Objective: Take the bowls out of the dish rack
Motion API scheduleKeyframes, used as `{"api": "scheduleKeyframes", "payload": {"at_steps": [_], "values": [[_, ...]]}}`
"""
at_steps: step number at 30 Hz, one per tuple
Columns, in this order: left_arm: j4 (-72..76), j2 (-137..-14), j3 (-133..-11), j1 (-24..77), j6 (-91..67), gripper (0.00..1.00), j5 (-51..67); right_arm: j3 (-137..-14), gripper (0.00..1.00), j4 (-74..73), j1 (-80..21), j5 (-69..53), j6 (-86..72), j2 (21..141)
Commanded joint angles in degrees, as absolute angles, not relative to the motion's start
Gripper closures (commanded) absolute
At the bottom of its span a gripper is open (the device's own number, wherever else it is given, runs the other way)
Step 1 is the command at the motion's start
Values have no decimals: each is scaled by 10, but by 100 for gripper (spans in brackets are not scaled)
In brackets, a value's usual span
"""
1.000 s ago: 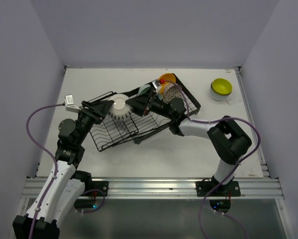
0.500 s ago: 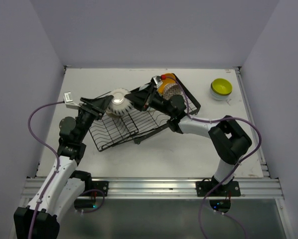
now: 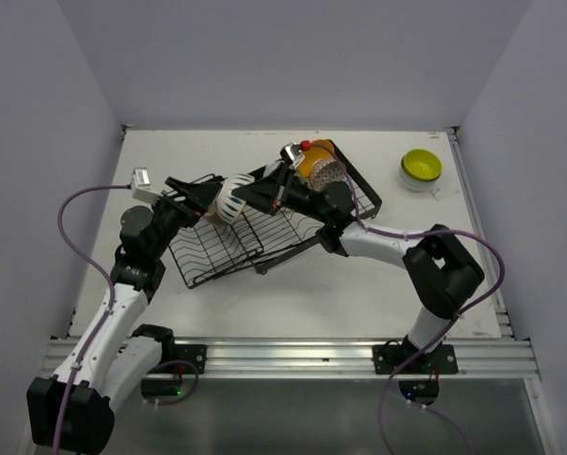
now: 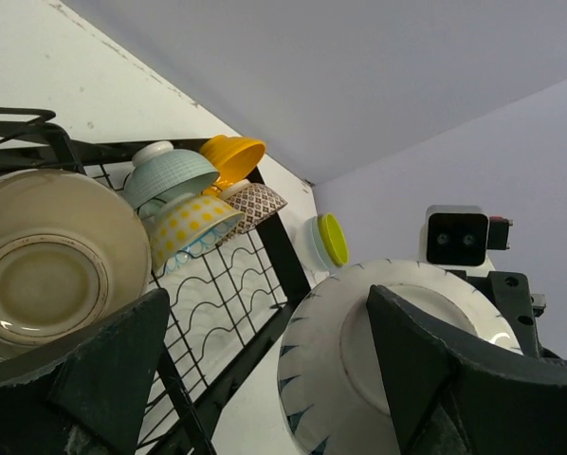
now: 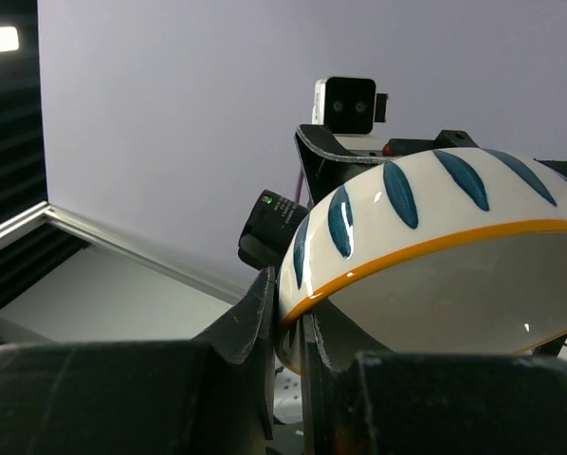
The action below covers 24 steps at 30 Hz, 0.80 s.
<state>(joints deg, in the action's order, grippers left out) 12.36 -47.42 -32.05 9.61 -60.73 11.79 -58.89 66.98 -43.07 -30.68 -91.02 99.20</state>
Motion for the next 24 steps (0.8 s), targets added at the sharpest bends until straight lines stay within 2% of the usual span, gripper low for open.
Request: {"api": "scheduleKeyframes", "payload": {"at_steps": [1,5,8,12,18,24], "values": [[81,-484,-335,103,-563,11,139,-622,100,746,-442,-327,-905,959],[67,-484,-351,103,-538,11,135,-627,100,710,-441,-337,-879,955],[21,-477,-391,103,-488,10,107,-642,100,609,-435,-356,-811,931],[-88,-468,-465,103,-413,5,41,-671,100,372,-421,-359,-686,888],[-148,-457,-556,103,-318,1,-28,-768,100,39,-375,-324,-472,843],[-149,-448,-546,103,-237,1,-33,-876,100,-209,-224,-263,-327,842]]}}
